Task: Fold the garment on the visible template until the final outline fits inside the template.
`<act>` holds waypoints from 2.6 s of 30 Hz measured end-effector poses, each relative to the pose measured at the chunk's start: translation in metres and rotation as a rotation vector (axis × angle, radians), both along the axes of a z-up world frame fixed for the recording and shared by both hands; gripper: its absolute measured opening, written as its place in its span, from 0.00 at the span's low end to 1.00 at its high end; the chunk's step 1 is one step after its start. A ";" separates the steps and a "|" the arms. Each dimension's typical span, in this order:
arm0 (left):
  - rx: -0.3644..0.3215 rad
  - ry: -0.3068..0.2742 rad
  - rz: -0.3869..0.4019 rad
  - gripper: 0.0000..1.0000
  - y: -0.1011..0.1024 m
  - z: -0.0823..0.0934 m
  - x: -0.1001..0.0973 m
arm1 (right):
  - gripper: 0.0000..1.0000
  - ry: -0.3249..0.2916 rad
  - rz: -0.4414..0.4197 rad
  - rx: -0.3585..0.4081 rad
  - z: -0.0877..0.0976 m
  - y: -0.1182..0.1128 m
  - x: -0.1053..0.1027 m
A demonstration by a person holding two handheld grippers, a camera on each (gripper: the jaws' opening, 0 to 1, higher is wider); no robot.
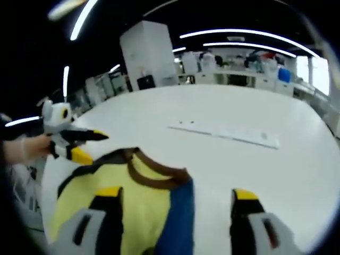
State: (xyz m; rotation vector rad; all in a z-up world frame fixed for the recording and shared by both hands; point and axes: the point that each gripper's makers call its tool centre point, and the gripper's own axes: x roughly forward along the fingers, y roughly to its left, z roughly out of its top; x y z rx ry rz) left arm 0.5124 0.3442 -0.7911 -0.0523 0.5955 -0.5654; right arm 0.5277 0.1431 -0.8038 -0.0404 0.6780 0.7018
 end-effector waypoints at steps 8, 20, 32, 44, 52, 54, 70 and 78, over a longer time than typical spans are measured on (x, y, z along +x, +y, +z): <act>-0.027 -0.036 0.012 0.99 -0.004 0.027 -0.024 | 0.99 0.004 -0.066 -0.016 0.005 -0.019 -0.005; -0.025 -0.071 0.008 0.99 0.005 0.047 -0.065 | 0.99 -0.007 -0.086 0.002 0.027 -0.038 -0.045; 0.015 -0.081 -0.024 0.98 0.022 0.057 -0.115 | 0.95 -0.016 -0.065 -0.001 0.039 -0.068 -0.078; 0.044 -0.075 -0.012 0.95 0.038 0.054 -0.166 | 0.93 0.006 -0.054 0.029 0.035 -0.086 -0.125; 0.069 -0.058 -0.009 0.93 0.047 0.049 -0.202 | 0.87 0.036 -0.066 0.067 0.028 -0.094 -0.146; 0.064 -0.055 -0.001 0.93 0.049 0.046 -0.208 | 0.83 0.047 -0.065 0.078 0.027 -0.092 -0.151; 0.017 -0.071 0.039 0.89 0.048 0.051 -0.230 | 0.54 0.174 -0.054 0.154 -0.006 -0.066 -0.173; -0.011 -0.082 0.065 0.87 0.045 0.056 -0.241 | 0.32 0.269 -0.067 0.166 -0.034 -0.061 -0.189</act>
